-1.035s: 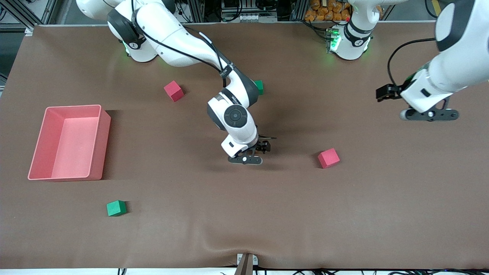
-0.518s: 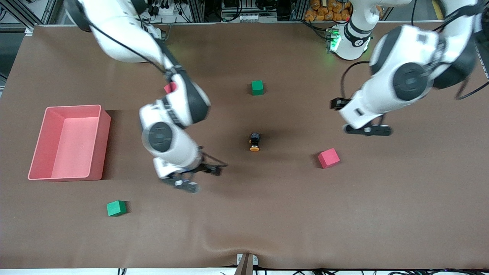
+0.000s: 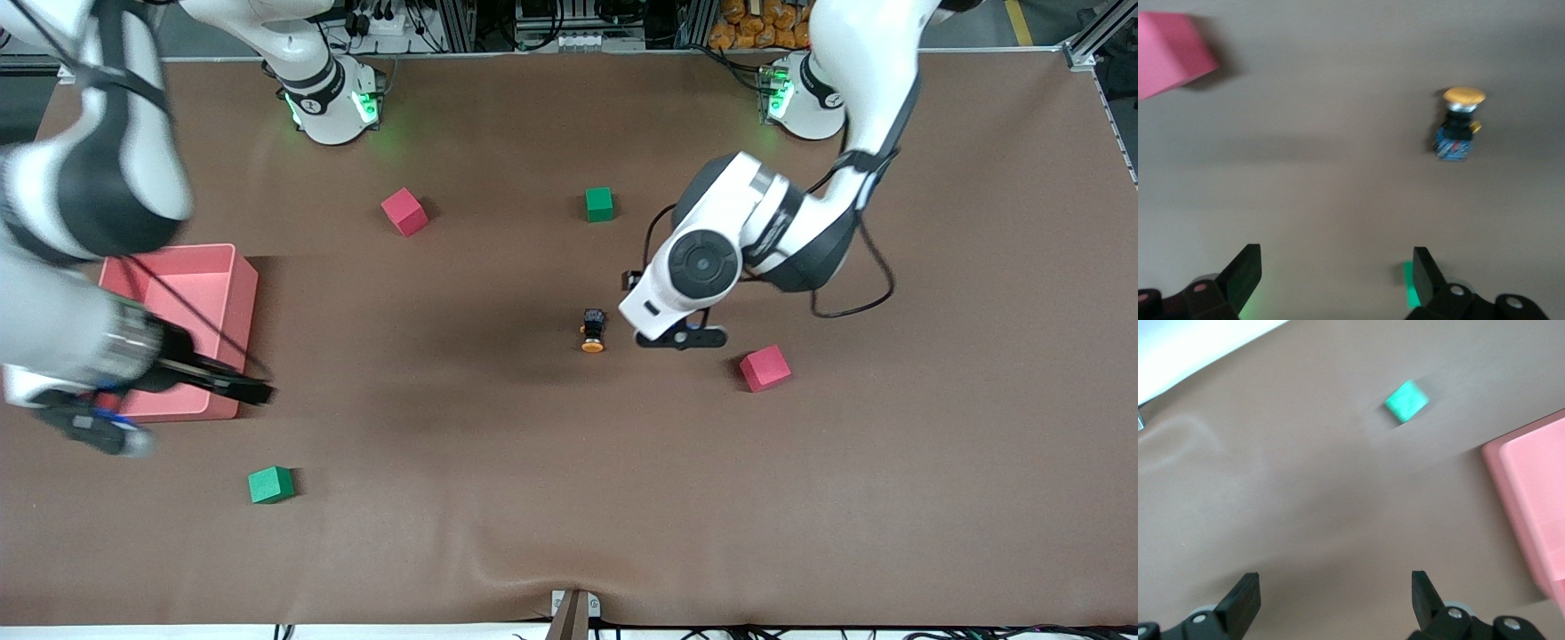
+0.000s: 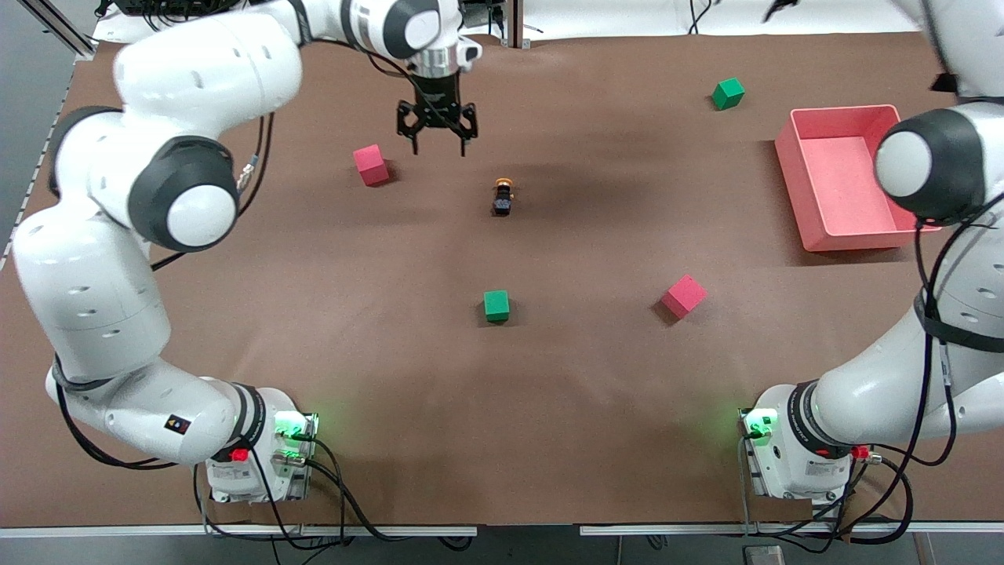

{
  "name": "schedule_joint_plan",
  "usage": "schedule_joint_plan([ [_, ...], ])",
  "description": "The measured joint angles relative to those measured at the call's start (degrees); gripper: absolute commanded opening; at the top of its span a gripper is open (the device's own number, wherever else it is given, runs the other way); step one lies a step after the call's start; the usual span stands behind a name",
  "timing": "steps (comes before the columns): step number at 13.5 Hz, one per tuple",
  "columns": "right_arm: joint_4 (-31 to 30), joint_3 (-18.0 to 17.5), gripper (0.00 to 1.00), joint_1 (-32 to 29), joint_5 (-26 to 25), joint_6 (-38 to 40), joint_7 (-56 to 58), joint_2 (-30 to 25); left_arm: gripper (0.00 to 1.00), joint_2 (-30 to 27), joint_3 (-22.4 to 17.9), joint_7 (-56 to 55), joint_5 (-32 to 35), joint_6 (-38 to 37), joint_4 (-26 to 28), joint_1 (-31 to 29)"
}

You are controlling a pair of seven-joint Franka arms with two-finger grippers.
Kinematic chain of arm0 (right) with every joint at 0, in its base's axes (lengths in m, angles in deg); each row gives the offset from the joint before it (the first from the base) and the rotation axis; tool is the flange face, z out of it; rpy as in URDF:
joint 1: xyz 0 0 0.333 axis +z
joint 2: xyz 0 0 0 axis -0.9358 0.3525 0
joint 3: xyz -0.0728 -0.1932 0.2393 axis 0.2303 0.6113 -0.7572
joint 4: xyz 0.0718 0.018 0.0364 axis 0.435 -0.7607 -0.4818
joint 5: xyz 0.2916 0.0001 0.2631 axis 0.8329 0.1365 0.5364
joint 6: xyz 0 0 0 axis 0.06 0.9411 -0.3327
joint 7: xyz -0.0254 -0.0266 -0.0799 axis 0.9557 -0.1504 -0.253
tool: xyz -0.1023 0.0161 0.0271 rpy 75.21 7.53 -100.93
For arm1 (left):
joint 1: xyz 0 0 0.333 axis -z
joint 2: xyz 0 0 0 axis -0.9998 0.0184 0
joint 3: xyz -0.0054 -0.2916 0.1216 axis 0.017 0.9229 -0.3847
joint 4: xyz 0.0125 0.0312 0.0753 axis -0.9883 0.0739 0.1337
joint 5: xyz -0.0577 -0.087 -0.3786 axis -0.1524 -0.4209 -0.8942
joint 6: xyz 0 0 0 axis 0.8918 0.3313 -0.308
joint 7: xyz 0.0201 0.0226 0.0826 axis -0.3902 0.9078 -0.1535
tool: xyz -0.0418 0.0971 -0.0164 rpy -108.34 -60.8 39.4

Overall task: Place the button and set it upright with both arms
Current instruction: 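Withdraw the right gripper while the left gripper reaches the button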

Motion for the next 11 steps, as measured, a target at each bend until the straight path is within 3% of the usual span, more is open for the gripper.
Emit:
schedule_joint_plan([
  [5,-0.27,-1.96,1.00,-3.34,-4.45,8.89,1.70,-6.98,0.99,8.96,-0.04,-0.09,-6.79,6.03,-5.35,1.43],
  [6,-0.73,-2.96,1.00,-3.85,-5.28,9.38,1.70,-8.60,0.97,10.79,-0.04,-0.08,-7.97,6.83,-6.48,1.45],
  [7,-1.77,-3.60,1.00,-4.07,-5.83,9.57,1.70,-10.58,0.89,12.46,-0.02,-0.08,-8.48,7.79,-7.39,1.67],
  [9,-6.68,-4.04,1.00,-4.10,-6.03,8.07,1.71,-15.58,0.84,15.16,0.00,0.08,-8.66,9.23,-8.71,2.57],
  [11,-15.87,-4.08,1.00,-4.21,-6.09,2.45,3.39,-21.99,0.84,16.84,0.02,1.69,-8.68,9.64,-9.85,3.22],
])
